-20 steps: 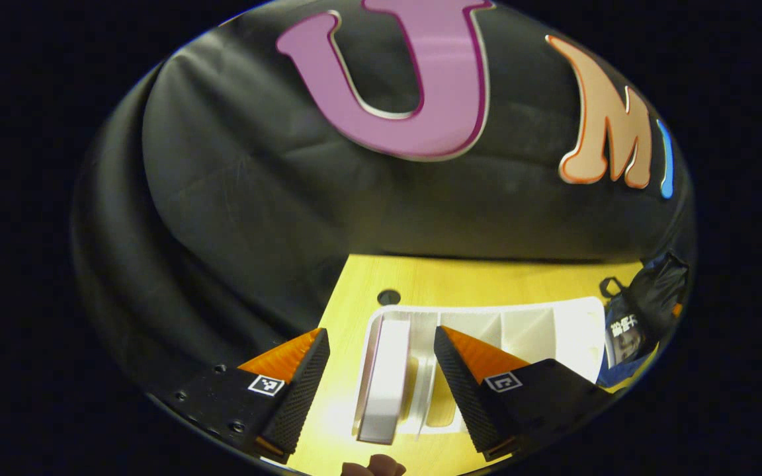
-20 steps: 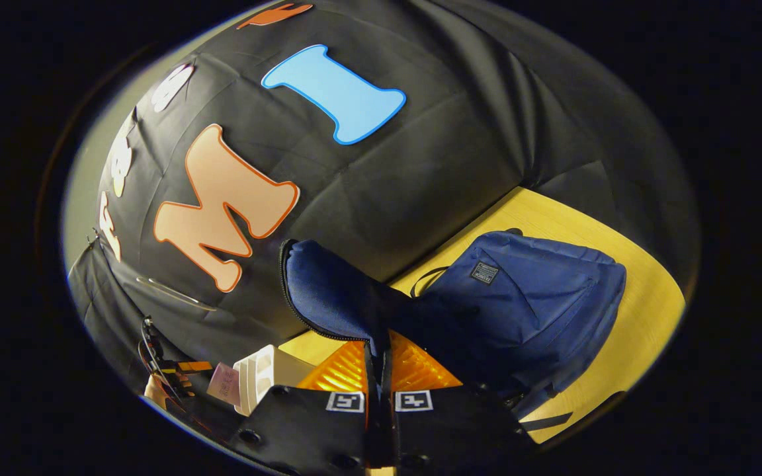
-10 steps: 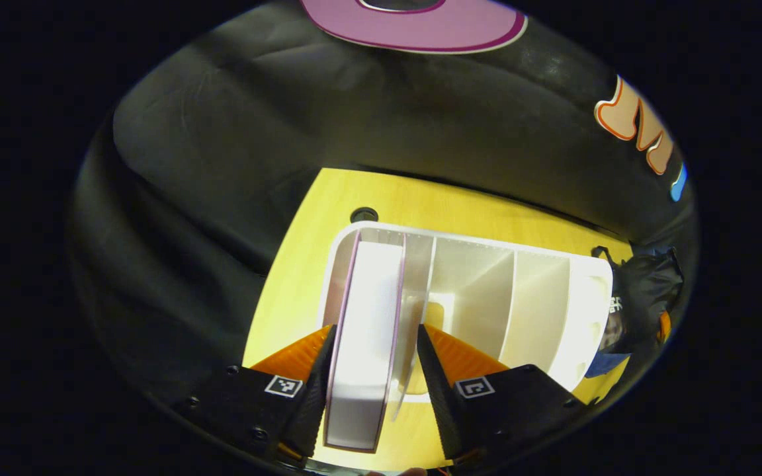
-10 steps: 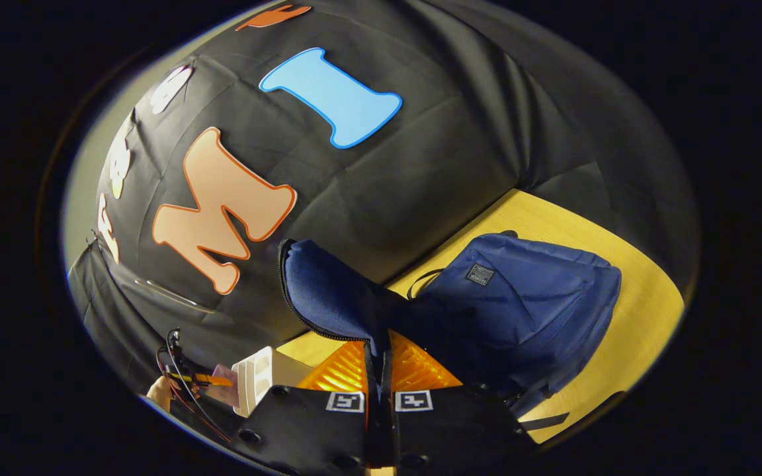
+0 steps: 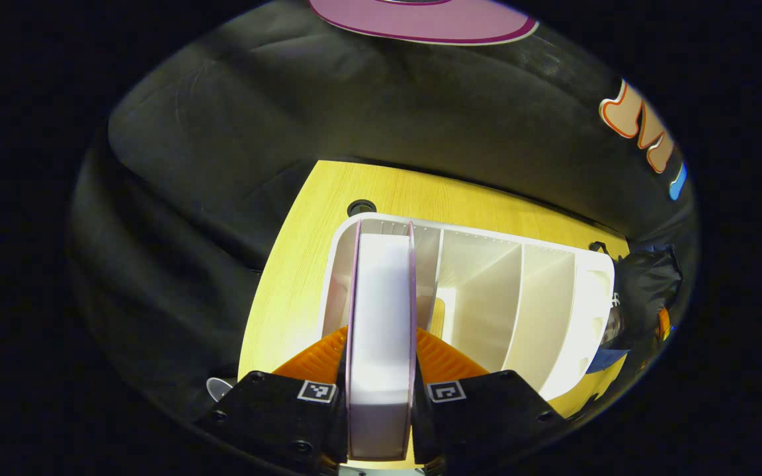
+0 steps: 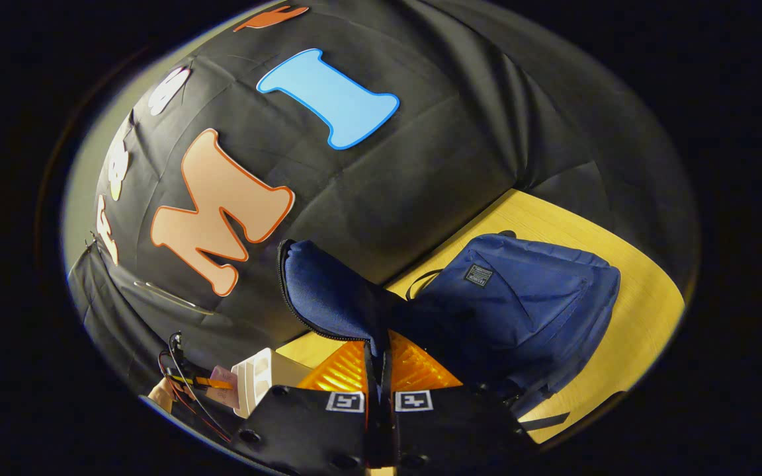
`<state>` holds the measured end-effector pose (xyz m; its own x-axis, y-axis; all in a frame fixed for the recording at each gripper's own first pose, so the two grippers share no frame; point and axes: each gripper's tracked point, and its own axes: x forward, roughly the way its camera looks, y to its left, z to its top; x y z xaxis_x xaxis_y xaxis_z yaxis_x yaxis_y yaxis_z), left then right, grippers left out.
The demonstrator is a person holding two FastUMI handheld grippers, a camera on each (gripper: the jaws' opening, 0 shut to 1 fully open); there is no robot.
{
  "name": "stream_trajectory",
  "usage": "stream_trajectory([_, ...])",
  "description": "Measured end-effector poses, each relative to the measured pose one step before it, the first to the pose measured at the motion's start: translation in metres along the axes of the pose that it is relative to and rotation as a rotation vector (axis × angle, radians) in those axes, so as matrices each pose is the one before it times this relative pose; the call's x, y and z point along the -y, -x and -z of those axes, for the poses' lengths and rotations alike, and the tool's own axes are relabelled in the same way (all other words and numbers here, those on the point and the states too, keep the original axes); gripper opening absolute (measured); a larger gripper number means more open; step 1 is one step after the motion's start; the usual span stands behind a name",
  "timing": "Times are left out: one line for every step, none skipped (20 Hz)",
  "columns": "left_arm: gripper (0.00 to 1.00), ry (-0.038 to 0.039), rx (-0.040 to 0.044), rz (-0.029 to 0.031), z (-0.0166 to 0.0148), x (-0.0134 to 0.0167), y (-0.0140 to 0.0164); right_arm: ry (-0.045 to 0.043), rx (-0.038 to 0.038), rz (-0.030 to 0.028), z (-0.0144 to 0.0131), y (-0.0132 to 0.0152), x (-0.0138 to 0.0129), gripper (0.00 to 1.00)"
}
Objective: Open the schoolbag, grab two books from the bookshelf and put them into the schoolbag.
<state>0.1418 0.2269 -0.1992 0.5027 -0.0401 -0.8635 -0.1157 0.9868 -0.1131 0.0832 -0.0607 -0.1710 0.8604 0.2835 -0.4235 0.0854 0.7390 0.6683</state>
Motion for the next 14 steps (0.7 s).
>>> stream_trajectory([0.35,-0.00952,0.01505,0.00629,-0.00477,-0.00010,0.00652,-0.00049,0.00024,0.00039,-0.00104,-0.00004,0.00038,0.03])
stream_trajectory([0.34,-0.00327,0.01945,0.01021,-0.00725,0.00017,0.00907,-0.00129,0.00068,0.00050,-0.00038,0.00037,-0.00102,0.03])
stream_trajectory([0.35,0.01049,0.01764,0.01239,-0.00758,0.00020,0.00883,-0.00074,0.00142,0.00031,-0.00025,0.00000,-0.00003,0.03])
stream_trajectory([0.35,0.01552,0.01853,0.01774,-0.00763,-0.00050,0.00904,-0.00061,0.00132,0.00060,-0.00057,0.00067,0.00049,0.05])
stream_trajectory([0.35,0.02381,0.02179,0.01842,-0.00852,0.00028,0.01021,-0.00139,-0.00012,-0.00082,-0.00035,-0.00040,-0.00074,0.03])
stream_trajectory([0.35,0.02736,0.02211,0.02534,-0.00778,0.00239,0.01105,-0.00172,0.00014,-0.00025,0.00049,-0.00014,0.00060,0.03])
stream_trajectory([0.35,0.03615,0.02749,0.01751,-0.00978,0.00177,0.01063,-0.00252,0.00021,-0.00058,0.00024,-0.00027,-0.00002,0.03])
stream_trajectory([0.35,0.00897,0.02126,0.00560,-0.01076,-0.00101,0.00909,-0.00220,0.00094,-0.00073,-0.00051,-0.00032,-0.00002,0.05])
stream_trajectory([0.35,0.01568,0.02277,0.00263,-0.00429,-0.00140,0.00818,-0.00107,0.00009,-0.00069,-0.00008,0.00044,-0.00011,0.02])
stream_trajectory([0.35,0.01396,0.03132,0.00668,-0.00806,0.00110,0.01005,0.00032,-0.00053,-0.00095,-0.00004,-0.00002,-0.00014,0.03])
stream_trajectory([0.35,0.01170,0.02789,0.00467,-0.00902,0.00073,0.01060,0.00156,-0.00062,-0.00061,-0.00002,-0.00027,0.00025,0.05])
stream_trajectory([0.35,0.01365,0.02845,0.00905,-0.00876,0.00050,0.01061,0.00064,-0.00029,-0.00049,-0.00063,0.00034,-0.00016,0.03])
stream_trajectory([0.34,0.00652,0.01835,0.01376,-0.00638,0.00031,0.01055,-0.00075,-0.00020,0.00004,-0.00077,0.00048,0.00039,0.03])
stream_trajectory([0.34,0.02280,0.02530,0.03575,-0.00791,0.00606,0.00609,-0.00253,0.00021,-0.00048,0.00062,-0.00046,0.00024,0.03])
